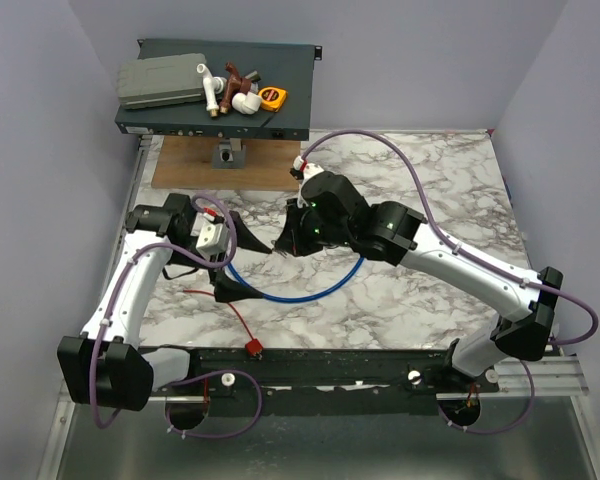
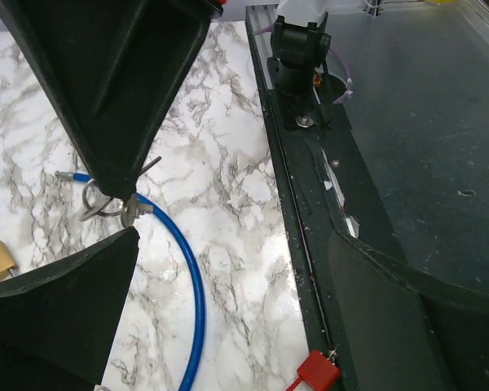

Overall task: Unlock with the key
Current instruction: Pick up the key from the center of the board.

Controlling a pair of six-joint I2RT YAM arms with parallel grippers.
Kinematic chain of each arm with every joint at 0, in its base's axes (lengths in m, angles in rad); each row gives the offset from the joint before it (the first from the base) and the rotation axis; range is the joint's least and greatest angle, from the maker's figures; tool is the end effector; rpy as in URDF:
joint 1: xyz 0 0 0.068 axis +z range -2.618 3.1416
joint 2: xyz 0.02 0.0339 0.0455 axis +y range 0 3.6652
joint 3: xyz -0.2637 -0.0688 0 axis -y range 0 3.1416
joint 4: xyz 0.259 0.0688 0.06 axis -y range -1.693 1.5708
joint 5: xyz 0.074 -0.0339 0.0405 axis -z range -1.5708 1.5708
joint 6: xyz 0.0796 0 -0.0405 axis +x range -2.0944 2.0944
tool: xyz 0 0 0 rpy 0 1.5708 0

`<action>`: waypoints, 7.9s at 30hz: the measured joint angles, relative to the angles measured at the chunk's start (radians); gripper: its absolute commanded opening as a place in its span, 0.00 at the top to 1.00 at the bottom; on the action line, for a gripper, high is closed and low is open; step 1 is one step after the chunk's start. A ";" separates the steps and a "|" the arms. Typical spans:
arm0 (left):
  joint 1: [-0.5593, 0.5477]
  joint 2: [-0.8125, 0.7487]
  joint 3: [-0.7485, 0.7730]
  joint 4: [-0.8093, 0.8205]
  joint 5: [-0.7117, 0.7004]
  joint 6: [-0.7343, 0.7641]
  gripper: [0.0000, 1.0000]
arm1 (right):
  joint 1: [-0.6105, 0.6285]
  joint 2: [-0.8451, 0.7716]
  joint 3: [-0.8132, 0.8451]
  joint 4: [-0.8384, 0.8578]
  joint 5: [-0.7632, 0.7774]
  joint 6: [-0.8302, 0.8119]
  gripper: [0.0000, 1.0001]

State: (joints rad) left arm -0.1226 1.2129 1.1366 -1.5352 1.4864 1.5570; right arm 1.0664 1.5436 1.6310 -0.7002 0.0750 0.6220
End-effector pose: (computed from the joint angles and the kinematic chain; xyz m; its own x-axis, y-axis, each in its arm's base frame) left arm 0.1761 -0.1016 0.3199 -0.0436 0.0903 -0.9950 0.9912 -0.1210 -0.0544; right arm 0.1942 0.3395 0.3713 -0.7173 -0.0972 -0.6899 -0.5235 0.7287 0.4416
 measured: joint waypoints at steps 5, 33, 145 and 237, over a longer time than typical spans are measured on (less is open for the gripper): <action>-0.004 0.002 0.003 -0.021 0.021 0.069 0.02 | -0.005 0.003 0.026 0.008 -0.024 -0.005 0.99; -0.033 -0.034 0.341 0.215 -0.475 -0.504 0.02 | -0.008 0.000 0.073 -0.007 -0.039 -0.055 1.00; -0.272 -0.658 -0.580 1.555 -0.610 0.487 1.00 | -0.147 -0.146 -0.275 0.500 -0.539 -0.021 0.53; -0.364 -0.641 -0.612 1.735 -0.826 0.236 0.75 | -0.295 -0.163 -0.461 0.849 -0.917 0.163 0.99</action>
State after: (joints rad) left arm -0.4870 0.5716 0.5247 0.1993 0.6609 1.7931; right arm 0.7712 1.3804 1.1702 0.1486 -0.8417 0.7853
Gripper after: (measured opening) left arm 0.244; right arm 0.011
